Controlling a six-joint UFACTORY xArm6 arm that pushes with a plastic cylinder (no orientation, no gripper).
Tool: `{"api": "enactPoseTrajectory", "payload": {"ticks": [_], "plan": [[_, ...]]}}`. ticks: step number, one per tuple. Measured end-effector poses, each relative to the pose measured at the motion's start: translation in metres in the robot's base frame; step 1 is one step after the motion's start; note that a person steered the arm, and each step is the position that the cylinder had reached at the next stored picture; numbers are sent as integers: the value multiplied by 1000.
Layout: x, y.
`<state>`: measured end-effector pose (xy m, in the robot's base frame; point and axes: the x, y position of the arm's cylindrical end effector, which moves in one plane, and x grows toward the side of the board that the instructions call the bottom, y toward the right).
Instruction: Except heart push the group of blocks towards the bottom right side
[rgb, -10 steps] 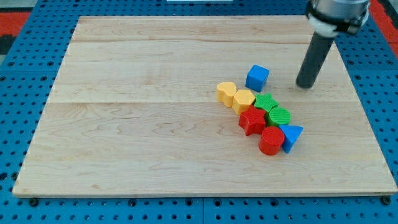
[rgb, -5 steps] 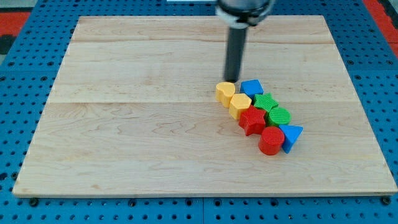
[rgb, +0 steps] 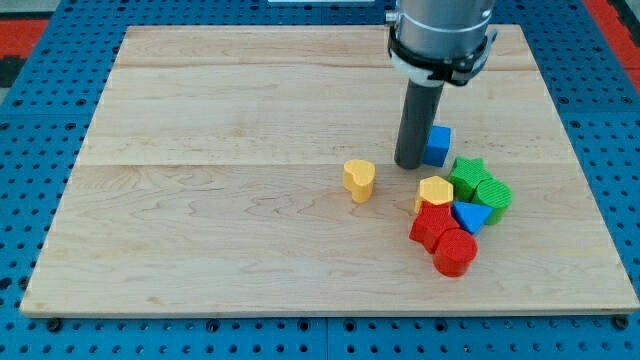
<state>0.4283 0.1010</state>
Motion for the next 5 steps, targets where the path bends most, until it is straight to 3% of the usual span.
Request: {"api": "enactPoseTrajectory", "payload": {"ticks": [2, 3, 4, 5], "plan": [[-74, 2], [-58, 62], [-24, 39], [-52, 30]]}}
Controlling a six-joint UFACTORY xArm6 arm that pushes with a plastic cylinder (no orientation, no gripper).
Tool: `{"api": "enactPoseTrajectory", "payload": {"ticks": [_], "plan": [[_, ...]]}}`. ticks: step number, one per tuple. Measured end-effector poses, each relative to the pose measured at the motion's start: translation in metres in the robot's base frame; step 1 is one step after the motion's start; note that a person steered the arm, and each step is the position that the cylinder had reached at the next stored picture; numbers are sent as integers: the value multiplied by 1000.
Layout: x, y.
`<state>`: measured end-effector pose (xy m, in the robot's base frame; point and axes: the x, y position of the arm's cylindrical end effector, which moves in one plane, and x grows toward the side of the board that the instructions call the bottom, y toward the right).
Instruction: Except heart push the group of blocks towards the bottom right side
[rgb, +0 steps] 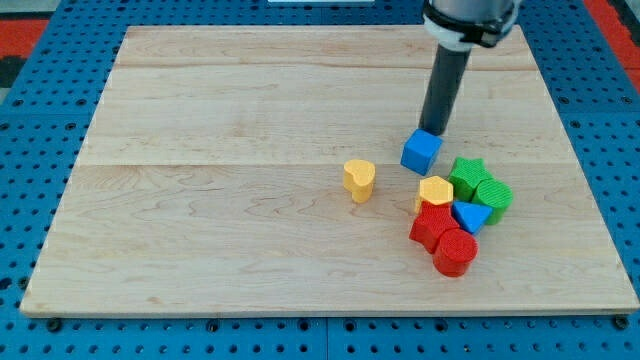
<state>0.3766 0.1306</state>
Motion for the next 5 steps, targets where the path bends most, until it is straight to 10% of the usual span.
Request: {"api": "enactPoseTrajectory", "payload": {"ticks": [5], "plan": [[41, -4]]}}
